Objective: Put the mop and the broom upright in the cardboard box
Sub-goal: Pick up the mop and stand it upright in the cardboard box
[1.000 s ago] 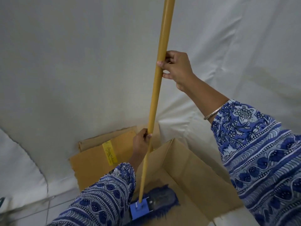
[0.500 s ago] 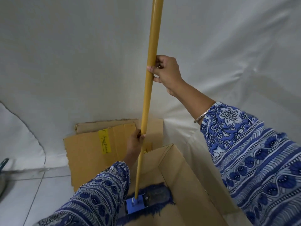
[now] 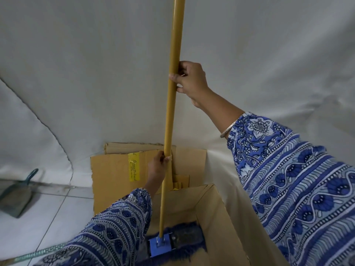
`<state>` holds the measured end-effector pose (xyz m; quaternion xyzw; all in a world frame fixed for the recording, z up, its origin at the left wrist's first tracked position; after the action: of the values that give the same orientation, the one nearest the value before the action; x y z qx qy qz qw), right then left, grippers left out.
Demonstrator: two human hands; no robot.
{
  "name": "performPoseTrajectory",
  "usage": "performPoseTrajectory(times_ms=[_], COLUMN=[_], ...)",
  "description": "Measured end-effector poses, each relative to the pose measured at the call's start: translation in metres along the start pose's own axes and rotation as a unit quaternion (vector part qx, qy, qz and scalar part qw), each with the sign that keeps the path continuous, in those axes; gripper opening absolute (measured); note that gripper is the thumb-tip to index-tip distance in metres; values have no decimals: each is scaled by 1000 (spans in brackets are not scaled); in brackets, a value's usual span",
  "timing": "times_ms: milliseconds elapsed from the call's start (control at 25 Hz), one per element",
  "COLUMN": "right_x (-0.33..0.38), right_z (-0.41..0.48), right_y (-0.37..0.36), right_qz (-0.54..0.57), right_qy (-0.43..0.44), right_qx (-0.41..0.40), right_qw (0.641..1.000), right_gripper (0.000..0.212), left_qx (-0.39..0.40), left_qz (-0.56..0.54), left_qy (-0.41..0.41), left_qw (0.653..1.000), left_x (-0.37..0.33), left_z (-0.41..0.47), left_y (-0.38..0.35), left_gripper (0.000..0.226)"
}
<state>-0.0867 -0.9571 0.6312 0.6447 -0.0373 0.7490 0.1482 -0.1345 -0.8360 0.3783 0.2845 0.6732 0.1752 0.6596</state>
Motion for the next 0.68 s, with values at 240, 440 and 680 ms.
performPoseTrajectory(times_ms=[240, 440, 680], right_x=[-33, -48, -61], right_z=[15, 37, 47], right_y=[7, 6, -3], right_qz=[8, 18, 1], right_qy=[-29, -66, -92], right_qx=[-38, -33, -11], right_qw=[999, 997, 996], right_gripper=[26, 31, 31], left_qx=[87, 84, 76], left_qz=[4, 16, 5], left_qy=[18, 58, 98], left_qw=[996, 995, 992], left_x=[0, -4, 1], left_z=[18, 34, 45], left_y=[-19, -20, -23], left_gripper=[8, 24, 28])
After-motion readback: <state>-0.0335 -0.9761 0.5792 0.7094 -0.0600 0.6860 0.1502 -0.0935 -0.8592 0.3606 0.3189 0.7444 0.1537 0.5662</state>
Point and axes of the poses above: each hand's wrist, its own z-axis towards the middle knuckle, its own y-axis out of the back of the hand, x = y × z, the point moved 9 cm from there along z, towards the middle knuckle, and after that the axes turned 10 degrees about z, right-handed, at the moved point
